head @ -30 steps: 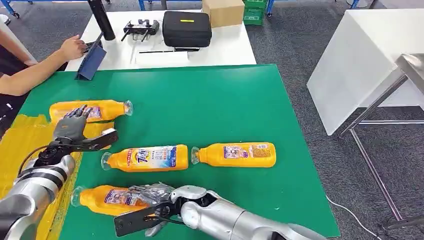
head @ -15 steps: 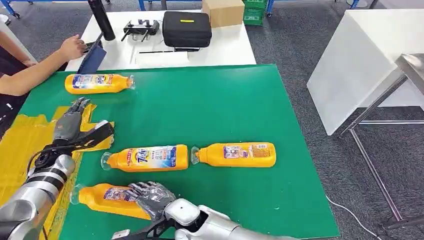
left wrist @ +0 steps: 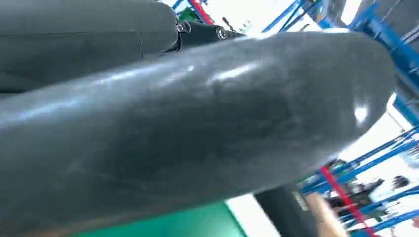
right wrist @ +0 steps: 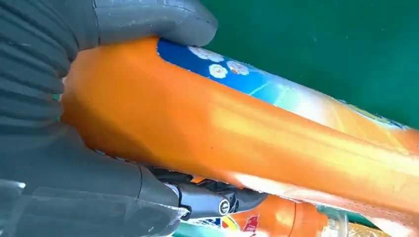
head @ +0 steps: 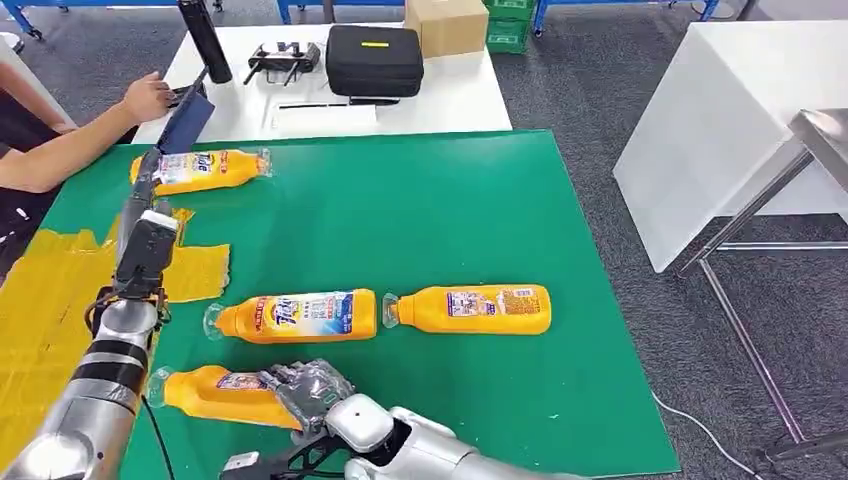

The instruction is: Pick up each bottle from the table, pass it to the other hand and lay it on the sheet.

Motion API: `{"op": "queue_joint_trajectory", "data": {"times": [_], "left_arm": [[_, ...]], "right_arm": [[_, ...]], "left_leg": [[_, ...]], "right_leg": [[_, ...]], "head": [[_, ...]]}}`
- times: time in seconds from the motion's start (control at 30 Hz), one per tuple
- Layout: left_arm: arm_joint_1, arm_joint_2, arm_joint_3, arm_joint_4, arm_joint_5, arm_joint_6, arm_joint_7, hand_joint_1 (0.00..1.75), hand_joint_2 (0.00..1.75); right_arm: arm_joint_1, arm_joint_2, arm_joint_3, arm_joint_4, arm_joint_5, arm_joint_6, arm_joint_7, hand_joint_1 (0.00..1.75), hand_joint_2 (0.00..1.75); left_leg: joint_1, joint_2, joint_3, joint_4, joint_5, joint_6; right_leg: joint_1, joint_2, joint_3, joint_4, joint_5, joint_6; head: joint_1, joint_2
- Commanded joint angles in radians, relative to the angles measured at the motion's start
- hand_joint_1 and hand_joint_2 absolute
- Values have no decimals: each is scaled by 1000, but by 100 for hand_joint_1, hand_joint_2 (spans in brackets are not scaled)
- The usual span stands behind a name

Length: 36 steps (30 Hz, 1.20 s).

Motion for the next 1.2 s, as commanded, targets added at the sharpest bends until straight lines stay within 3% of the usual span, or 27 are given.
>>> {"op": "queue_joint_trajectory", "data": {"times": [0.03, 0.13, 0.23, 0.27, 0.37, 0.4, 0.5, 0.57, 0.67, 0.77, 0.8, 0.83, 0.9, 1.1, 1.13, 1.17, 1.2], "left_arm": [[51, -96, 91, -222, 160, 0, -38, 0, 0], [63, -112, 137, -267, 258, 56, -71, 0, 0], [99, -87, 194, -299, 349, 103, -98, 0, 0], [130, -65, 229, -316, 362, 142, -107, 0, 0], [198, -38, 304, -360, 392, 160, -140, 0, 0], [214, -34, 323, -370, 401, 148, -147, 0, 0], [211, -44, 326, -374, 400, 143, -149, 0, 0], [257, -36, 368, -371, 396, 168, -144, 0, 0], [349, -14, 479, -384, 453, 132, -171, 0, 0], [402, -27, 538, -414, 474, 12, -153, 0, 0], [403, -29, 526, -410, 502, -100, -94, 0, 175], [414, -7, 472, -393, 576, -324, 23, 0, 175], [442, -12, 432, -376, 750, -563, 126, 0, 175], [452, -17, 429, -379, 751, -562, 122, 0, 175], [475, 0, 403, -380, 845, -660, 176, 0, 175], [580, 51, 365, -415, 1021, -846, 261, 0, 175], [663, 62, 354, -455, 1112, -946, 299, 0, 175]], "right_arm": [[39, -13, -34, 156, -45, 47, 17, 175, 175], [56, -13, -124, 205, -126, -24, -41, 175, 175], [55, -14, -285, 220, -236, -136, -215, 175, 175], [65, -38, -360, 155, -269, -182, -300, 175, 175], [129, -114, -452, -89, -273, -178, -351, 175, 175], [151, -138, -462, -166, -254, -156, -308, 175, 175], [164, -139, -468, -183, -244, -150, -297, 175, 175], [210, -195, -497, -279, -248, -185, -430, 175, 175], [326, -334, -536, -640, -250, -136, -488, 175, 175], [397, -395, -561, -835, -232, -99, -477, 175, 175], [410, -396, -570, -855, -227, -94, -479, 175, 175], [421, -392, -582, -866, -214, -96, -482, 175, 175], [419, -388, -588, -867, -214, -97, -487, 175, 175], [416, -381, -591, -857, -214, -95, -490, 175, 175], [428, -370, -599, -855, -218, -98, -497, 175, 175], [437, -368, -591, -864, -217, -98, -502, 175, 175], [432, -373, -584, -866, -225, -101, -507, 175, 175]], "left_leg": [[2, -2, 2, 0, 0, -3], [1, -2, 4, -1, 0, -2], [3, -1, 4, 0, 0, -4], [3, 0, 6, 0, 0, -3], [1, 4, 8, -2, -1, -2], [2, 7, 8, -1, -1, -3], [2, 3, 5, 0, 0, -3], [2, 1, 3, 0, 0, -4], [2, 3, 4, -2, -1, -4], [1, 6, 0, -1, -1, -3], [2, 7, 1, 0, -3, -4], [1, 4, -1, 0, -2, -4], [1, 0, -5, 0, -1, -4], [2, 1, -8, 0, -2, -5], [3, 2, -6, 1, -3, -6], [1, 2, -9, 0, -1, -4], [2, 3, -7, 1, -3, -5]], "right_leg": [[2, -3, 3, -2, -1, -1], [1, -3, 4, -2, 0, -1], [3, -3, 5, -2, 0, -2], [2, -1, 5, -3, 0, -2], [1, 3, 8, -2, 1, -2], [2, 5, 7, -2, 2, -2], [2, 2, 4, -1, 2, -4], [2, -1, 2, -1, 1, -4], [2, 2, 4, -3, 0, -4], [1, 6, 1, -1, 1, -3], [2, 6, 1, -1, 0, -4], [1, 3, -1, 0, 0, -4], [1, -1, -5, 0, 0, -4], [2, 2, -8, -1, 0, -2], [2, 2, -6, -1, -1, -3], [1, 2, -9, -1, 1, -4], [2, 2, -7, -1, 0, -5]], "head": [[0, 0], [0, 0], [0, 0], [0, 0], [0, 0], [0, 0], [0, 0], [0, 0], [0, 0], [0, 0], [0, 0], [0, 0], [0, 0], [0, 0], [-1, 0], [0, 0], [0, 0]]}}
